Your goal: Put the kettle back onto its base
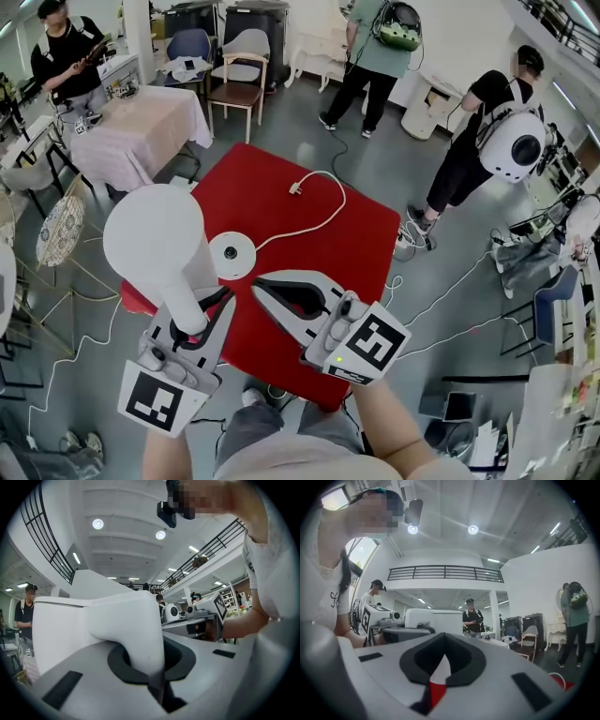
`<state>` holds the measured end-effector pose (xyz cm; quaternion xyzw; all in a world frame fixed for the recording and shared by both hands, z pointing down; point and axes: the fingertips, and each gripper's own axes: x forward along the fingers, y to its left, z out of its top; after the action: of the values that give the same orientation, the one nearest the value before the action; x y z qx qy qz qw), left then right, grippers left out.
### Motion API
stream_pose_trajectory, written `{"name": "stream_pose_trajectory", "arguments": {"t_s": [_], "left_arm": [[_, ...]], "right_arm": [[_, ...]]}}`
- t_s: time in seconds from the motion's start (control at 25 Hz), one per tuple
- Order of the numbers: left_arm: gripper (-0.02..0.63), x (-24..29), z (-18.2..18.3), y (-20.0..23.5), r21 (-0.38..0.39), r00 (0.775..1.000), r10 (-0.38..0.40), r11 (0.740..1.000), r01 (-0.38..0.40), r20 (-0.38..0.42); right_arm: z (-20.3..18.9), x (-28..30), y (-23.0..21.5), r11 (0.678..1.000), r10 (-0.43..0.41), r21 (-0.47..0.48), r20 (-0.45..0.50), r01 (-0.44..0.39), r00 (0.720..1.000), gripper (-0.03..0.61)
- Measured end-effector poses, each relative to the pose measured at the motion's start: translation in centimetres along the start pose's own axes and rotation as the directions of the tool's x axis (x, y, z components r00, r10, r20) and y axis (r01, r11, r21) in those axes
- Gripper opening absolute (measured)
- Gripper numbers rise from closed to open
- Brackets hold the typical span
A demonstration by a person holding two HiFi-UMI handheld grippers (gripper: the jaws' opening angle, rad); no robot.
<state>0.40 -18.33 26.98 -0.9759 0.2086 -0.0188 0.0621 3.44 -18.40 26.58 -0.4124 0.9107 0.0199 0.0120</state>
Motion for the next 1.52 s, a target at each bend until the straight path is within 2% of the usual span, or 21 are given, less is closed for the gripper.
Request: {"name": "stream_pose_trajectory", "arguments": {"t_s": [0.28,0.76,1.08,1.52], "left_arm": [[0.026,3.0,-0.7,-0.7,0.001,0.995,0.102,0.995,-0.102,-0.007],[0.026,8.9,-2.6,-0.5,-0.016,0.963,0.27,0.963,-0.271,-0.021],[0.026,12.9,-6.0,0.5,-0.028,0.951,0.305,0.952,-0.306,-0.044],[0.025,16.7,-11.5,3.3,-0.093,0.952,0.302,0.947,-0.306,-0.056]], "right_arm": [[-0.7,-1.4,-2.4,0.993,0.119,0.002,-0.019,-0.119,0.993,0.008],[-2.5,-4.0,-7.7,0.961,0.276,0.016,-0.037,-0.275,0.961,0.008],[-5.2,-4.0,-10.3,0.939,0.344,0.045,-0.041,-0.342,0.938,0.008],[-9.0,-2.5,-13.6,0.933,0.355,0.085,-0.072,-0.349,0.932,0.008]]}}
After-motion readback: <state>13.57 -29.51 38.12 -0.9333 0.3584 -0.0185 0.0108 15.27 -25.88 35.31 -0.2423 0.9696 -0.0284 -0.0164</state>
